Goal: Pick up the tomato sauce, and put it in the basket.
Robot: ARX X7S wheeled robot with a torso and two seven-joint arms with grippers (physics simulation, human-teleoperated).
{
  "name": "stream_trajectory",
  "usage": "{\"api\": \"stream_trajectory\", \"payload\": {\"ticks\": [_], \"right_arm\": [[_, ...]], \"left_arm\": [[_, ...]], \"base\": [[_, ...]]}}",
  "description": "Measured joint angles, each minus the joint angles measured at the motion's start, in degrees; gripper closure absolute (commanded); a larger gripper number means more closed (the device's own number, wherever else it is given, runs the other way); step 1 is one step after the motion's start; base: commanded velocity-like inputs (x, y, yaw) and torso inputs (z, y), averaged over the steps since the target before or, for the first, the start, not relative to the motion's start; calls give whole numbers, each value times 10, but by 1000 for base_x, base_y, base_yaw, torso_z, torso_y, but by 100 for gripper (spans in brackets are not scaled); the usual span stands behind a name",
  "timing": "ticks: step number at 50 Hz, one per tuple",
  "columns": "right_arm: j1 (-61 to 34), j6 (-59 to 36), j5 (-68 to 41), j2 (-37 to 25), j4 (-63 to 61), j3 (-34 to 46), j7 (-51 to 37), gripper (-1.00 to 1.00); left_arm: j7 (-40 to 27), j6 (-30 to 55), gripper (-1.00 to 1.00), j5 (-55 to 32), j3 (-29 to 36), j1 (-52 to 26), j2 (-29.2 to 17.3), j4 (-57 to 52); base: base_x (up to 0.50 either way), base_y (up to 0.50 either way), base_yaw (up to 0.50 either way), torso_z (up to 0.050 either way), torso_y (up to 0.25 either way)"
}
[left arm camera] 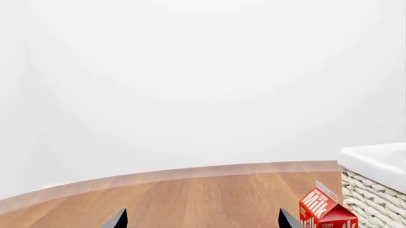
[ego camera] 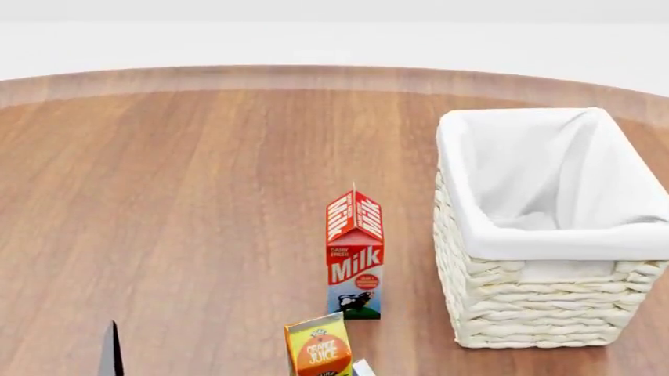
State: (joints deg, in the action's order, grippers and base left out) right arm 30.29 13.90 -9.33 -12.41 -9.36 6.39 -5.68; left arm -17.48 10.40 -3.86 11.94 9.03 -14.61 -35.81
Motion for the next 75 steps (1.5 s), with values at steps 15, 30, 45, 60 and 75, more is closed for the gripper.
{"api": "stream_trajectory", "payload": {"ticks": [15,30,45,60,75], "right_arm": [[-34,11,6,4,57,17,-1,-100],[-67,21,8,8,118,35,-3,-100],[-77,-14,0,6,121,43,-16,-100],[-81,-17,-10,4,126,49,-21,100],[-77,-20,-20,-5,105,54,-27,100]], "left_arm": [[-6,-1,-100,-5,5,-1,-6,3],[-11,-3,-100,-10,9,-3,-11,6],[-17,-4,-100,-13,13,-5,-16,8],[-22,-3,-100,-17,17,-6,-20,8],[-25,-2,-100,-21,22,-9,-24,9]], "base": [[0,0,0,0,0],[0,0,0,0,0],[0,0,0,0,0],[0,0,0,0,0],[0,0,0,0,0]]}}
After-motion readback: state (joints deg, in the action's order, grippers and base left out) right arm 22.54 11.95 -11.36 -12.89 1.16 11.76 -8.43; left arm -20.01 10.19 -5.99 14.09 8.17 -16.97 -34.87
